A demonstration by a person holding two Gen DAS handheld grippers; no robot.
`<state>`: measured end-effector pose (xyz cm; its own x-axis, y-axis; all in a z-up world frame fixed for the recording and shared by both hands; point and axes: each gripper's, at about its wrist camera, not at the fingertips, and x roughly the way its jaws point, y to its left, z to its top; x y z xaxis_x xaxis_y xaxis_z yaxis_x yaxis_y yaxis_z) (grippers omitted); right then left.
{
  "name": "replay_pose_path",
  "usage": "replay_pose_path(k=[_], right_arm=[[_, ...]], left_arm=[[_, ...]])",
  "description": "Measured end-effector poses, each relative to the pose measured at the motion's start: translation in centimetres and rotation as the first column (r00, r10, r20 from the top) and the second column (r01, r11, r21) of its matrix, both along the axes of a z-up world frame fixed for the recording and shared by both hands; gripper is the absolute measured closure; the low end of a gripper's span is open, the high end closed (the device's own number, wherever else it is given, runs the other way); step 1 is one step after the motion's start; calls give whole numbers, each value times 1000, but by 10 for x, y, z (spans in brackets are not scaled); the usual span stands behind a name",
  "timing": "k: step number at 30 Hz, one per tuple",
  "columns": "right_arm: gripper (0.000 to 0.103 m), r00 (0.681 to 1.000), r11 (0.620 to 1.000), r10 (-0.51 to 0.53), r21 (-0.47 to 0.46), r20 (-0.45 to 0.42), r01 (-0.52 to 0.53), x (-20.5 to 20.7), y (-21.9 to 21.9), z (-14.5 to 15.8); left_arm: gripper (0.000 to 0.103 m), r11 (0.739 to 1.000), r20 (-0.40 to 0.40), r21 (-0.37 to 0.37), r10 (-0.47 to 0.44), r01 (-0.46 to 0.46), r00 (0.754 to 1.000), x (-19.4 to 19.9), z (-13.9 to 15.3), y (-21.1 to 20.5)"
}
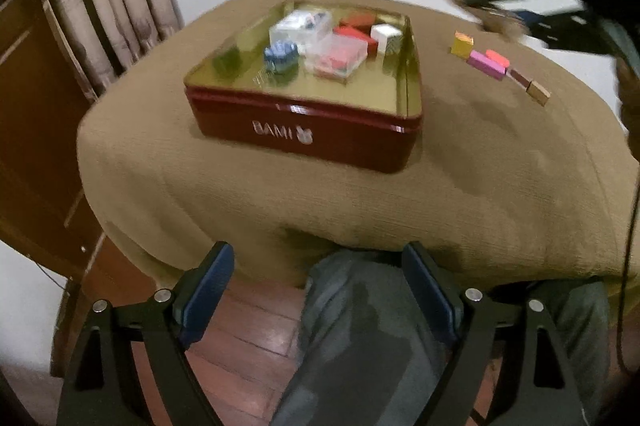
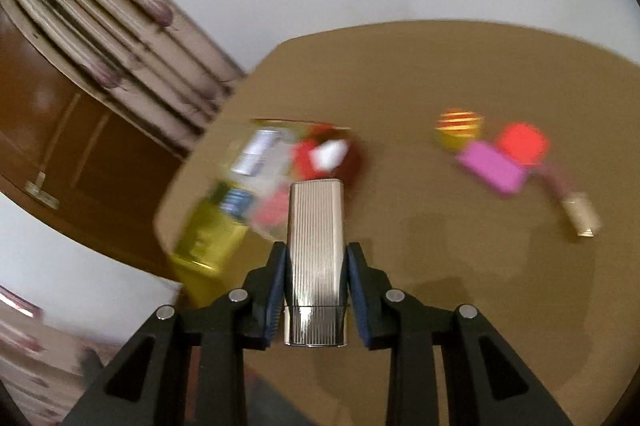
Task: Organize rigid objects
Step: 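Grasp the gold ribbed bar with the right gripper, then lower the gold bar into the tin and open the right gripper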
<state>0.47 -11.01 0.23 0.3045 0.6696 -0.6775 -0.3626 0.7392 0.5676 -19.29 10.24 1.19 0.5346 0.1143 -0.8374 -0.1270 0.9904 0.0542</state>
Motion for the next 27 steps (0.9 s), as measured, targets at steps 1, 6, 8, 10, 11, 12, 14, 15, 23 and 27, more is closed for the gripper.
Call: replay_pose_path(k=[1, 6, 8, 10, 11, 12, 14, 15, 23, 27], right_arm=[[73, 1000, 1000, 5, 4, -12, -5, 2, 14, 0], [73, 998, 998, 7, -59, -59, -11, 12, 77, -8], [73, 997, 997, -18, -81, -77, 12, 20, 96, -16], [73, 994, 993, -54, -106, -97, 43, 24, 97, -25], [73, 992, 991, -73, -117, -106, 61, 27, 99, -28], [73, 989, 989, -91, -123, -114, 77, 30, 101, -30], [73, 985, 985, -123, -139, -123, 106, 31, 95, -35], [73, 982, 982, -140, -148, -127, 121, 32, 96, -38], [73, 978, 962, -186, -223, -96, 161, 33, 101, -40], [73, 975, 960, -199, -221, -100, 174, 35, 101, -42]], left_arm=[[20, 1000, 13, 13, 0, 0, 1000, -1, 3, 0], [16, 999, 33, 37, -9, 8, 999, -3, 9, 1], [16, 999, 18, 32, -22, 21, 1000, -2, 7, 1], [16, 999, 9, 24, -23, 22, 1000, -2, 6, 2], [16, 1000, 7, 18, -24, 23, 1000, -1, 6, 3], [16, 1000, 7, 10, -25, 25, 1000, -1, 7, 3], [16, 1000, 12, -1, -22, 22, 1000, -1, 9, 5], [16, 1000, 14, -5, -21, 21, 1000, -1, 9, 6], [16, 999, 5, -38, -10, 10, 1000, -2, 8, 10], [16, 999, -2, -44, -6, 6, 1000, -2, 7, 10]])
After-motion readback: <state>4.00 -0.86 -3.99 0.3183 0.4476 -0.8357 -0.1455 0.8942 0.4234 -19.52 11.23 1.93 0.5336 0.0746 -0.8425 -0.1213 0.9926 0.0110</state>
